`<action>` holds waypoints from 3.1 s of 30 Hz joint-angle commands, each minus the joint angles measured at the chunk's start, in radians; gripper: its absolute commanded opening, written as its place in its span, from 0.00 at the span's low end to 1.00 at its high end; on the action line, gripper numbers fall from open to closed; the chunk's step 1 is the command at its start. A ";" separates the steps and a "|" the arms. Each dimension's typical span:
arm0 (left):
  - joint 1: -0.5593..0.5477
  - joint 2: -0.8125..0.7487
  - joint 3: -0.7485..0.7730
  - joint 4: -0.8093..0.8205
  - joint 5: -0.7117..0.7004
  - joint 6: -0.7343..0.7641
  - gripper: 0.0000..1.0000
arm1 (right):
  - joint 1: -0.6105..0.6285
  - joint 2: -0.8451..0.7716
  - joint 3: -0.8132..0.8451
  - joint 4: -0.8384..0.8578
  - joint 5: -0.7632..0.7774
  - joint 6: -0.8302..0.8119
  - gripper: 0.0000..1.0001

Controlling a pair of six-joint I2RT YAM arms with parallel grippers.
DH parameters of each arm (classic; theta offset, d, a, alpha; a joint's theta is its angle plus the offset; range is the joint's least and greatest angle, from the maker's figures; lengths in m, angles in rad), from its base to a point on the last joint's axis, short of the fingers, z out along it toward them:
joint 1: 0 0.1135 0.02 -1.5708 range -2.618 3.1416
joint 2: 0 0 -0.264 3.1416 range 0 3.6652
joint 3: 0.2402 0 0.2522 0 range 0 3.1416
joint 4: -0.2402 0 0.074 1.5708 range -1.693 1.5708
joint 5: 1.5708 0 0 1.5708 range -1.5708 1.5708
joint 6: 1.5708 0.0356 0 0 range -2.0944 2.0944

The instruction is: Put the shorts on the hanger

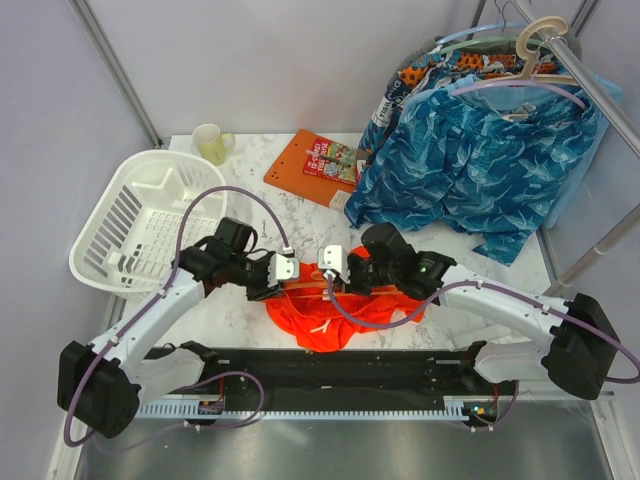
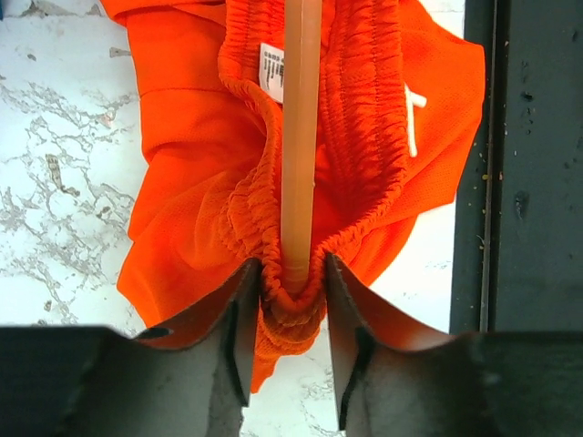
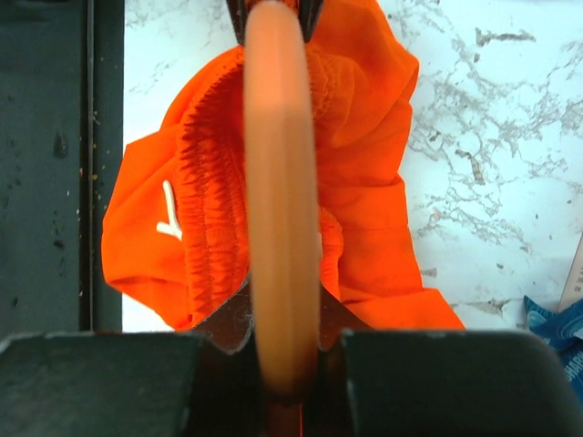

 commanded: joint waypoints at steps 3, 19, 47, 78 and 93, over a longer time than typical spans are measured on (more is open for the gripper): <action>0.019 -0.005 0.123 -0.094 -0.029 0.015 0.48 | 0.001 -0.025 -0.082 0.247 -0.054 0.030 0.00; 0.102 0.055 0.085 -0.230 -0.043 0.296 0.71 | -0.002 -0.043 -0.084 0.281 -0.055 0.024 0.00; 0.153 0.004 -0.004 0.005 0.196 -0.026 0.02 | -0.034 -0.383 0.120 -0.124 0.150 0.346 0.93; 0.163 0.104 0.010 0.160 0.096 -0.405 0.02 | -0.058 -0.077 -0.050 -0.129 0.561 0.471 0.74; 0.182 0.135 0.019 0.194 0.047 -0.460 0.02 | -0.029 0.063 -0.037 -0.283 0.466 0.265 0.76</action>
